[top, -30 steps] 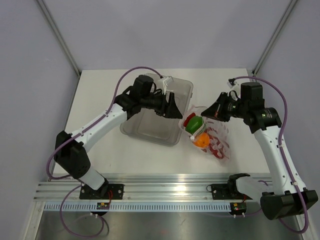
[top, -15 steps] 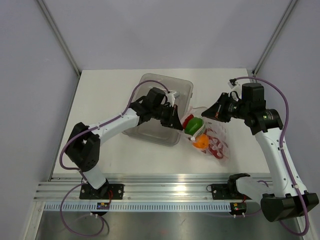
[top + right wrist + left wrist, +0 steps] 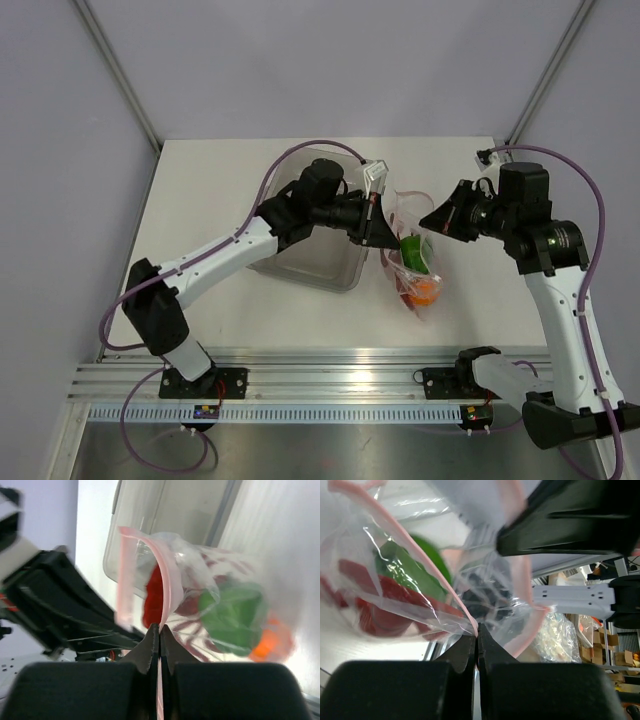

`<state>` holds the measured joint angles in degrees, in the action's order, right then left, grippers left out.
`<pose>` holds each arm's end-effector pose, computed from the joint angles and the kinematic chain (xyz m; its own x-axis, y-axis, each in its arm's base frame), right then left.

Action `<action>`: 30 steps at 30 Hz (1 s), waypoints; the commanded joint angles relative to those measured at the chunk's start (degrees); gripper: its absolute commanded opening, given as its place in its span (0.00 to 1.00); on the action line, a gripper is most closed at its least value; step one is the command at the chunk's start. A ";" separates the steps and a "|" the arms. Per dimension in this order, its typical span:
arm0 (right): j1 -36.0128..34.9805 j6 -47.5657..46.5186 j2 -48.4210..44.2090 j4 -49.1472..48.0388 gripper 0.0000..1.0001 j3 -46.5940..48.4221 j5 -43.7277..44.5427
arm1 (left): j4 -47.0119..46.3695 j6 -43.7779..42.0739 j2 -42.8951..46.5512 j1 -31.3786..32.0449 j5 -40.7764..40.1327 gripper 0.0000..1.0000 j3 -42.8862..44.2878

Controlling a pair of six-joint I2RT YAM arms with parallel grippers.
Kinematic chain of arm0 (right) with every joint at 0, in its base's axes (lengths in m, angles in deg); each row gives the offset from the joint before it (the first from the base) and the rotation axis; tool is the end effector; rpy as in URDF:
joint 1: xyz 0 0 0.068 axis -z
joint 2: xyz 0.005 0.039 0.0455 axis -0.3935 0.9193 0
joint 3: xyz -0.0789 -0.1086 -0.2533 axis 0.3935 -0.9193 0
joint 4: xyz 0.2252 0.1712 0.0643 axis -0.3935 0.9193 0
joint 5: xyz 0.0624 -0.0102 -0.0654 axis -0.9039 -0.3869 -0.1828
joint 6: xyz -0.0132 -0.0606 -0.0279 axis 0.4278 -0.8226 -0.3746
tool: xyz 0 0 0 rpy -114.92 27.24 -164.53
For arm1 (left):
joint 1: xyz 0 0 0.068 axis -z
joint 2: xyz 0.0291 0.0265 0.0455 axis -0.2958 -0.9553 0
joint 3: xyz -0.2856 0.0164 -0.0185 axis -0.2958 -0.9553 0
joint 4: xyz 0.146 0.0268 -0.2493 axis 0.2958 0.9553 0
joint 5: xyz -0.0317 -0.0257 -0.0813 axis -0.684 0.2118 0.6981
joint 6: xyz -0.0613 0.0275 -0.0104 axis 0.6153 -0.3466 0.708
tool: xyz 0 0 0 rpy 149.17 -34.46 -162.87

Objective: Place the food in the zip-top bag and seal the zipper
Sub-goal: Adjust the zipper food storage bag at the center of the board.

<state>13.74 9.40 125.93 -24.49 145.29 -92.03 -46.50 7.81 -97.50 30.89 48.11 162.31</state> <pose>0.2140 0.0584 0.4350 -0.7320 0.3062 -0.6087 -0.1598 0.7913 0.5902 0.2589 -0.3406 0.3588 -0.7768 0.1891 -0.6007 0.6297 0.2341 -0.7407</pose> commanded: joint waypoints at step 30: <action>-0.50 -6.88 0.15 2.22 0.08 2.48 -0.45 | 0.15 -2.55 -3.69 -0.20 6.17 0.00 10.80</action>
<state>13.74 2.85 125.95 -19.53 145.40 -90.71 -44.60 6.37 -102.05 30.87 51.71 169.26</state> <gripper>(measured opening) 0.123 0.008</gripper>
